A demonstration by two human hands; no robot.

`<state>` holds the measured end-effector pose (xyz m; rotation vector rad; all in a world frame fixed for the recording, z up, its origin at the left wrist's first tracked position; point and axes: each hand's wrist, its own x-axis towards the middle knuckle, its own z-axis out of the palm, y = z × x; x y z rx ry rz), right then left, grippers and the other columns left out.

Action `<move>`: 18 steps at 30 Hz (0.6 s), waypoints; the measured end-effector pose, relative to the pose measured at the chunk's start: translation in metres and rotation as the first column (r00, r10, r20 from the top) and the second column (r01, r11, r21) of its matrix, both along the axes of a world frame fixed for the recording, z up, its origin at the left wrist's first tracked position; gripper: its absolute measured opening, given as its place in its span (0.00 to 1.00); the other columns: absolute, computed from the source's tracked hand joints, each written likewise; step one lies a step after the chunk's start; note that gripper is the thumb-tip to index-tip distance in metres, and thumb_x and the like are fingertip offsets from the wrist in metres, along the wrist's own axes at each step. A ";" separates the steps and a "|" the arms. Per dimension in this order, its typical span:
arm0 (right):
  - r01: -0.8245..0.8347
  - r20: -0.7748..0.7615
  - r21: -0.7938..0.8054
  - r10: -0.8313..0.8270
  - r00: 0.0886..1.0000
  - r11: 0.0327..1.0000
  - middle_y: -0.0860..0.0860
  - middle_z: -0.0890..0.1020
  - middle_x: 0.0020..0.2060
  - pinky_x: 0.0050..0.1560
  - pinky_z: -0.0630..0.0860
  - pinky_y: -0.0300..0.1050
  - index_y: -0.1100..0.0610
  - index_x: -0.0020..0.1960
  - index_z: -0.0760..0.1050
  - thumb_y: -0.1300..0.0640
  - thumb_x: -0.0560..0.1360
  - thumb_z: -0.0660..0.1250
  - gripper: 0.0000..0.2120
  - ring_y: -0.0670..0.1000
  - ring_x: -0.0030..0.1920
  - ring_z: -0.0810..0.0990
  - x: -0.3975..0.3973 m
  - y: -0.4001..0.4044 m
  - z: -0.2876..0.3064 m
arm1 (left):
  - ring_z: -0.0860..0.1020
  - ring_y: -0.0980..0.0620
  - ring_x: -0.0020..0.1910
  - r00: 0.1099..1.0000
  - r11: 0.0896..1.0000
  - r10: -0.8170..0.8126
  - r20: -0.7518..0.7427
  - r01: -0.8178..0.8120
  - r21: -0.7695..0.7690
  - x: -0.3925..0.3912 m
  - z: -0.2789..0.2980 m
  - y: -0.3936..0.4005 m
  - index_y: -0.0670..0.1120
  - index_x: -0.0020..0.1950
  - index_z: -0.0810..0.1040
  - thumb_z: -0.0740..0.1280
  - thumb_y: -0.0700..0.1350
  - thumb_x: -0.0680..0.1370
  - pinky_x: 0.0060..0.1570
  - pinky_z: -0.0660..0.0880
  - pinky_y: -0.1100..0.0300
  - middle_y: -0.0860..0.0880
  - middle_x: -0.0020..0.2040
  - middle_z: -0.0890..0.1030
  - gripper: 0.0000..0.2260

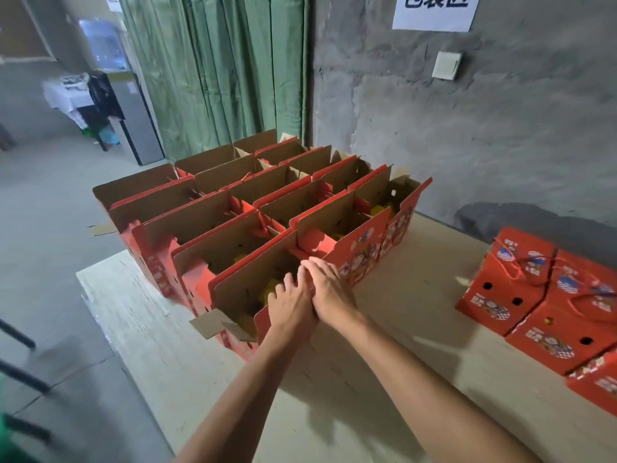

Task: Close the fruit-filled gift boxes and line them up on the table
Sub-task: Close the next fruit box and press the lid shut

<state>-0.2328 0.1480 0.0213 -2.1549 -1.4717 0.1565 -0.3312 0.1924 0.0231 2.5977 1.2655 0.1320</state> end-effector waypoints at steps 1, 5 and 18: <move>-0.014 0.052 -0.009 0.014 0.999 1.000 0.51 0.68 0.78 0.73 0.68 0.50 0.52 0.79 0.65 0.63 0.84 0.59 0.24 0.53 0.77 0.65 0.002 0.003 -0.001 | 0.71 0.41 0.72 1.000 1.000 0.003 0.026 -0.003 0.011 0.001 -0.002 0.002 0.46 0.83 0.49 0.67 0.55 0.82 0.70 0.71 0.48 0.42 0.76 0.68 0.37; -0.063 0.162 -0.118 0.082 0.983 0.991 0.55 0.67 0.78 0.78 0.58 0.52 0.54 0.81 0.60 0.66 0.83 0.60 0.28 0.56 0.79 0.60 0.007 0.011 0.000 | 0.81 0.50 0.50 0.986 0.995 -0.008 0.165 -0.008 0.097 -0.001 -0.009 0.007 0.47 0.67 0.77 0.66 0.46 0.83 0.43 0.72 0.62 0.49 0.56 0.84 0.13; -0.103 0.355 -0.378 0.247 0.902 0.920 0.53 0.84 0.54 0.62 0.71 0.49 0.53 0.58 0.79 0.66 0.77 0.64 0.13 0.58 0.60 0.79 0.019 -0.046 0.000 | 0.80 0.52 0.36 0.962 0.988 -0.152 0.227 0.140 0.067 -0.015 -0.018 -0.021 0.50 0.51 0.85 0.68 0.55 0.80 0.30 0.72 0.63 0.53 0.39 0.83 0.10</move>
